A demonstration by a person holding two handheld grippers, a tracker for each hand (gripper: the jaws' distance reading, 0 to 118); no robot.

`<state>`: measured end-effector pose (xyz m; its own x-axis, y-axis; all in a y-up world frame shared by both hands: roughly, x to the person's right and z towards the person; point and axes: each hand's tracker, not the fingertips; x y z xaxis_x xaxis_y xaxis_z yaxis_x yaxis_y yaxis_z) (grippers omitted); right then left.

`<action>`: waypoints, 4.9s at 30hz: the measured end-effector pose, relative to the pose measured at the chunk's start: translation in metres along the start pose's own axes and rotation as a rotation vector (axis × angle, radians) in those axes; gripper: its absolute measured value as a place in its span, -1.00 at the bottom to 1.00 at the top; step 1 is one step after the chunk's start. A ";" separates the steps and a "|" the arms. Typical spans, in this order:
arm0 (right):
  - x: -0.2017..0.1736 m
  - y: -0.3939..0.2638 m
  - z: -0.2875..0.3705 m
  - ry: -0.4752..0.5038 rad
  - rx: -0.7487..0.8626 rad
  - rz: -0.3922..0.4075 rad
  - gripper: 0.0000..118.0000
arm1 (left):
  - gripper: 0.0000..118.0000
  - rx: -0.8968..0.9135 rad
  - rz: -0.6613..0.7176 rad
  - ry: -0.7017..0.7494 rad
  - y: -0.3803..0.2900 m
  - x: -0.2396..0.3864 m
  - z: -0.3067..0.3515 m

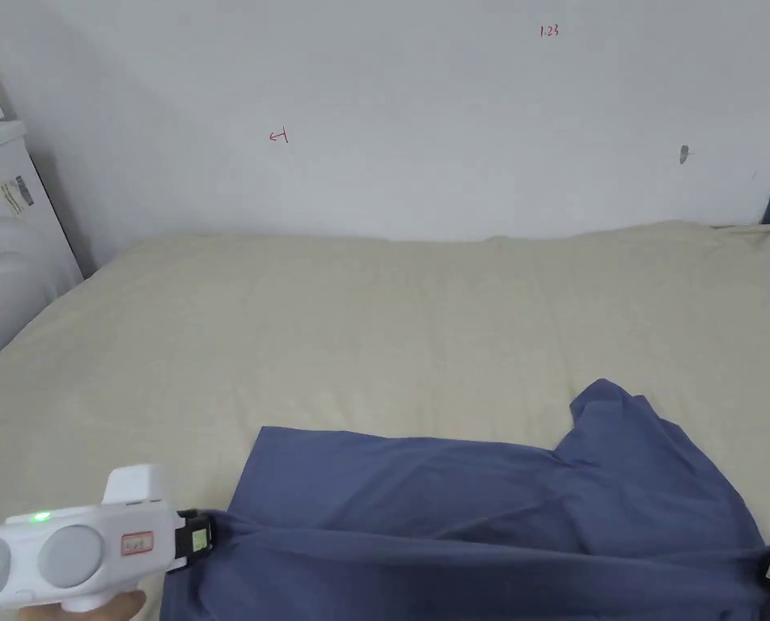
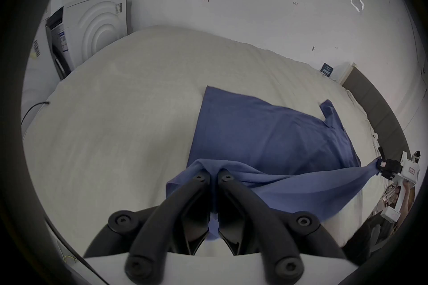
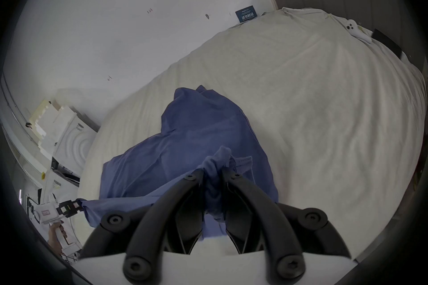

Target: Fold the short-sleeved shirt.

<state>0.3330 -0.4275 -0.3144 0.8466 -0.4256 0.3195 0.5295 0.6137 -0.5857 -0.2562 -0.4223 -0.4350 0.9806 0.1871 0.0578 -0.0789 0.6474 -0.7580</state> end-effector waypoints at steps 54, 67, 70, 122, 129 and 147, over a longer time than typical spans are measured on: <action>-0.054 -0.124 0.208 0.138 0.338 0.355 -0.99 | -1.00 0.548 -0.108 -0.154 -0.167 0.104 0.254; -0.053 -0.131 0.205 0.212 0.349 0.368 -0.98 | -0.99 0.475 -0.103 -0.067 -0.170 0.083 0.211; -0.054 -0.129 0.198 0.233 0.309 0.350 -0.98 | -0.83 0.414 -0.008 -0.025 -0.163 0.061 0.171; 0.036 -0.063 -0.063 -0.117 0.018 0.064 -0.85 | -0.85 0.072 -0.028 0.082 -0.096 0.003 -0.035; 0.045 -0.053 0.002 -0.121 0.038 0.125 -0.85 | -0.88 0.185 0.073 0.011 -0.111 0.003 0.051; 0.074 -0.112 0.075 -0.348 0.018 0.484 0.26 | 0.12 0.088 0.192 0.069 -0.237 0.002 0.130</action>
<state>0.3399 -0.4778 -0.1691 0.9580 0.1461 0.2467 0.0776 0.6962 -0.7137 -0.2592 -0.4795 -0.1706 0.9559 0.2639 -0.1287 -0.2773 0.6675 -0.6911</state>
